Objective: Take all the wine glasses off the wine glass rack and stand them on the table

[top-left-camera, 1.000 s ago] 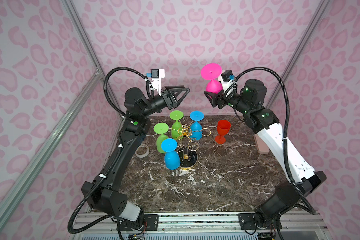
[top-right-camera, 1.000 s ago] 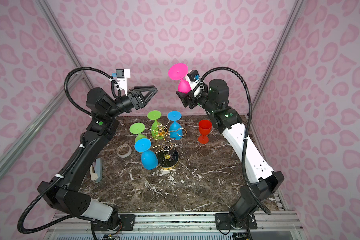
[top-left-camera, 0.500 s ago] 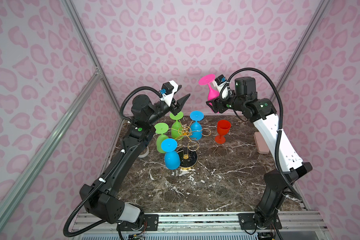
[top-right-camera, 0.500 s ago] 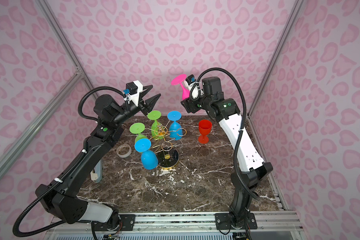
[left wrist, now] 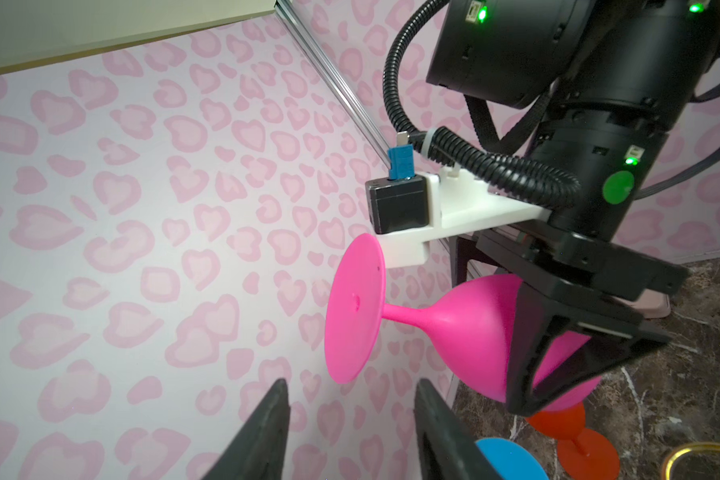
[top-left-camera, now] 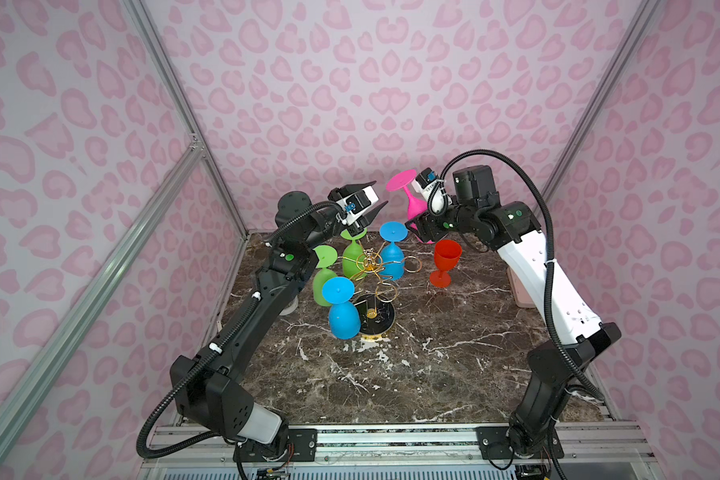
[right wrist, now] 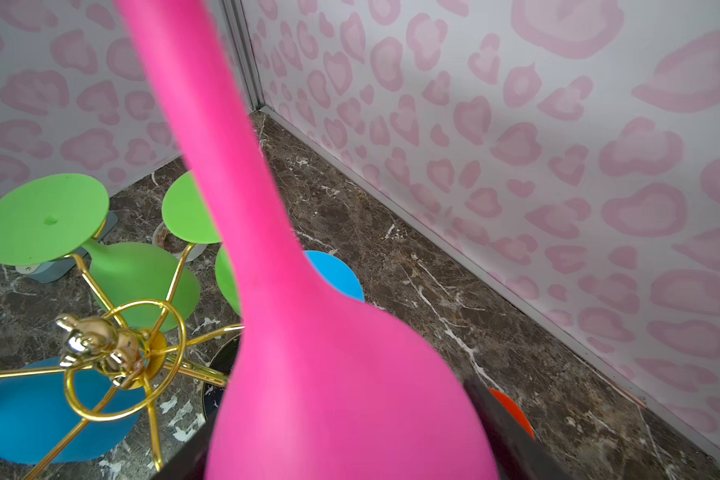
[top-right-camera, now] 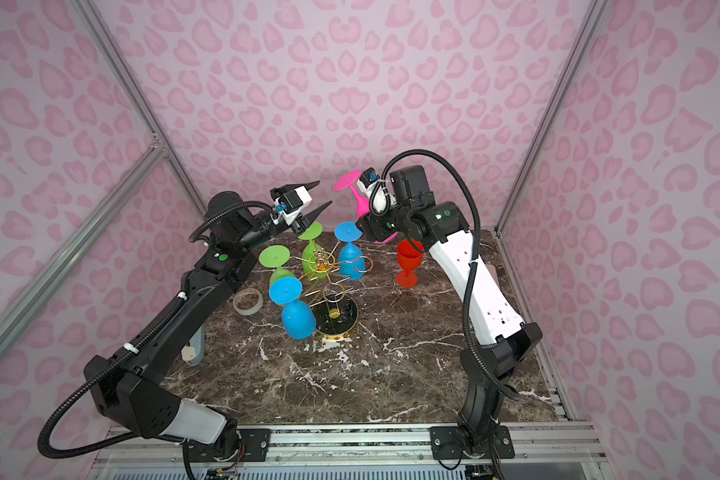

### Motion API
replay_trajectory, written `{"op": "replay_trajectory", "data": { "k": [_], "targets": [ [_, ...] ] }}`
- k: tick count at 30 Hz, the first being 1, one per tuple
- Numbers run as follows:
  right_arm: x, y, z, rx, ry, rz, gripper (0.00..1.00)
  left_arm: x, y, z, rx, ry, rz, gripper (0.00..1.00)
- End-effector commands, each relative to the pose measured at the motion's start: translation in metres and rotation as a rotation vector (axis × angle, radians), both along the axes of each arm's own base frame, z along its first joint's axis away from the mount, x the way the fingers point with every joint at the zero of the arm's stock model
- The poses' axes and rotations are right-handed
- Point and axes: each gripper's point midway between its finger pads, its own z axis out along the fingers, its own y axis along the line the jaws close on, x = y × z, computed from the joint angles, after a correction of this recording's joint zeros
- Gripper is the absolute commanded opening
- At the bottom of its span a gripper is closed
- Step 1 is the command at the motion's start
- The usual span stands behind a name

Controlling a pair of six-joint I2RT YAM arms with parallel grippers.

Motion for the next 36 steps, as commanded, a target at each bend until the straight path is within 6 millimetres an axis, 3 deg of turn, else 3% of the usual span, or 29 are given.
{"op": "replay_trajectory", "data": {
  "k": [1,23,36],
  "targets": [
    [-0.005,0.005,-0.001,0.004,0.010,0.019,0.73,-0.007,-0.005,0.004,0.020,-0.064,-0.039,0.50],
    [-0.021,0.032,-0.015,-0.017,0.042,0.078,0.73,0.003,-0.008,-0.013,0.050,-0.054,-0.025,0.37],
    [-0.023,0.036,-0.001,0.008,0.017,0.083,0.73,0.004,-0.012,-0.007,0.038,-0.073,-0.011,0.08]
  ]
}}
